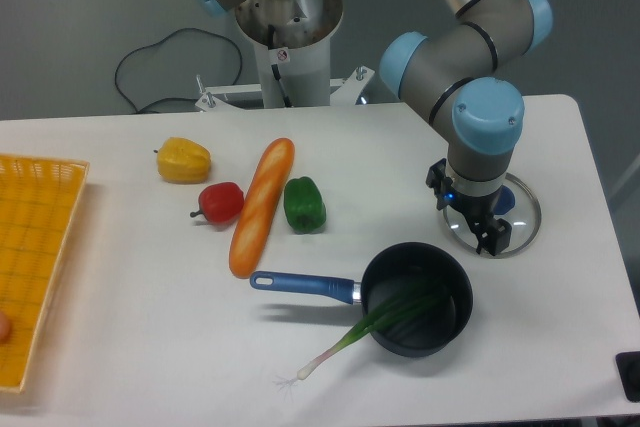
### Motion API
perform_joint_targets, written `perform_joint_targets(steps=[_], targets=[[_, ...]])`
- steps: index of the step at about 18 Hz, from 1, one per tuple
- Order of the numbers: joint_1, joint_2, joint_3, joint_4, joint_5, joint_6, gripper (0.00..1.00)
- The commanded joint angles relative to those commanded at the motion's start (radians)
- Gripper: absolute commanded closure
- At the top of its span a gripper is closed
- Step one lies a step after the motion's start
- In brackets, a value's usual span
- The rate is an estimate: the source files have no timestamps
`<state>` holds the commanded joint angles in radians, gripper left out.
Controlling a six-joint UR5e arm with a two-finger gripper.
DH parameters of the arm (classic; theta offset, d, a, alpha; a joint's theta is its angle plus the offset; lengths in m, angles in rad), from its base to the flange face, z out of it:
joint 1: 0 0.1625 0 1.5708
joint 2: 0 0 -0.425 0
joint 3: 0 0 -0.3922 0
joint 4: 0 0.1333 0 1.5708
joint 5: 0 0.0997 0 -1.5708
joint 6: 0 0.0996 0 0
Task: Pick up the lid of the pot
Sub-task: 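Position the gripper over the black knob of the glass lid, then close the gripper on the knob and lift the glass lid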
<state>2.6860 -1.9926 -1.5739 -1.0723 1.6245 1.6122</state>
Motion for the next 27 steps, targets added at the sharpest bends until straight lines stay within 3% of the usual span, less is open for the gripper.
perform_joint_targets(steps=[7, 11, 18, 27], targets=[[-0.011, 0.000, -0.003, 0.002, 0.002, -0.014, 0.00], [0.027, 0.000, -0.008, 0.032, 0.003, -0.020, 0.00], [0.089, -0.002, -0.015, 0.032, 0.003, -0.017, 0.00], [0.146, -0.032, -0.060, 0.035, -0.028, 0.115, 0.00]])
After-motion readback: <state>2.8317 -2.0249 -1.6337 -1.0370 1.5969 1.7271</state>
